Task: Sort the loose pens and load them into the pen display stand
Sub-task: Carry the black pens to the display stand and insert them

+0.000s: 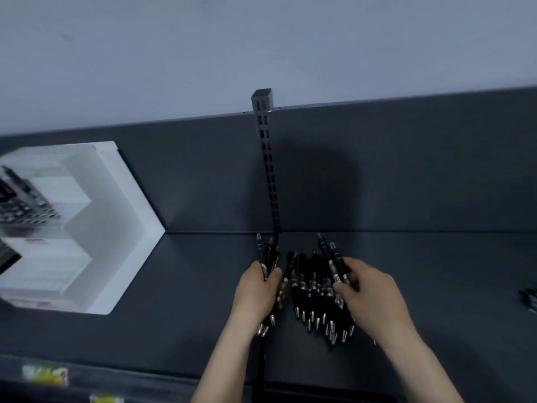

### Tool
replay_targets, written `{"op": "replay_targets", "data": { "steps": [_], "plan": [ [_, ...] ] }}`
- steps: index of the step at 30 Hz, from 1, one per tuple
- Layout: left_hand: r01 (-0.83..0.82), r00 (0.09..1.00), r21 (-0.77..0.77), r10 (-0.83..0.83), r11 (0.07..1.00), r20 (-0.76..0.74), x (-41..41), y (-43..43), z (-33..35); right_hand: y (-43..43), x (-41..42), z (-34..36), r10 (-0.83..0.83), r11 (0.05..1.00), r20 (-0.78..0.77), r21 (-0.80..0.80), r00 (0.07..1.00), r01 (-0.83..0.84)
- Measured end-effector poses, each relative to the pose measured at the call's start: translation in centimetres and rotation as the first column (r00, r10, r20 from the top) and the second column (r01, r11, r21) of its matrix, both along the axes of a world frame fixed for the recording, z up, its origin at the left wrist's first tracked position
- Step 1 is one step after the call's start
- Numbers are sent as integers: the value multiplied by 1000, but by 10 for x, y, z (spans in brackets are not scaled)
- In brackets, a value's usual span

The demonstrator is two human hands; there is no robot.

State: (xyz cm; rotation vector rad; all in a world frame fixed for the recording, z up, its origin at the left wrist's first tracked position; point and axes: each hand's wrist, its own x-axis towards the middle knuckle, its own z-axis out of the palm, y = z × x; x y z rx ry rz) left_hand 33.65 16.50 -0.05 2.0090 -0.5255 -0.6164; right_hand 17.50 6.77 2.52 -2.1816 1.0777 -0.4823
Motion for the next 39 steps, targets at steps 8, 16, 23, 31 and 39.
{"op": "replay_targets", "data": {
  "steps": [8,16,23,31,39],
  "plan": [
    [-280,898,-199,183,939,-401,7,33,1,33,32,3,158,985,58,59,986,-161],
    [-461,742,-317,163,829,-651,37,116,14,108,73,15,226,972,82,43,971,-230],
    [-523,747,-439,145,730,-649,80,233,32,213,132,30,308,950,79,37,948,-311],
    [-464,845,-518,184,718,-502,127,351,36,327,191,36,382,922,151,9,912,-387],
    [-486,848,-537,221,690,-483,162,403,27,384,242,35,471,880,141,-4,871,-476]
  ]
}}
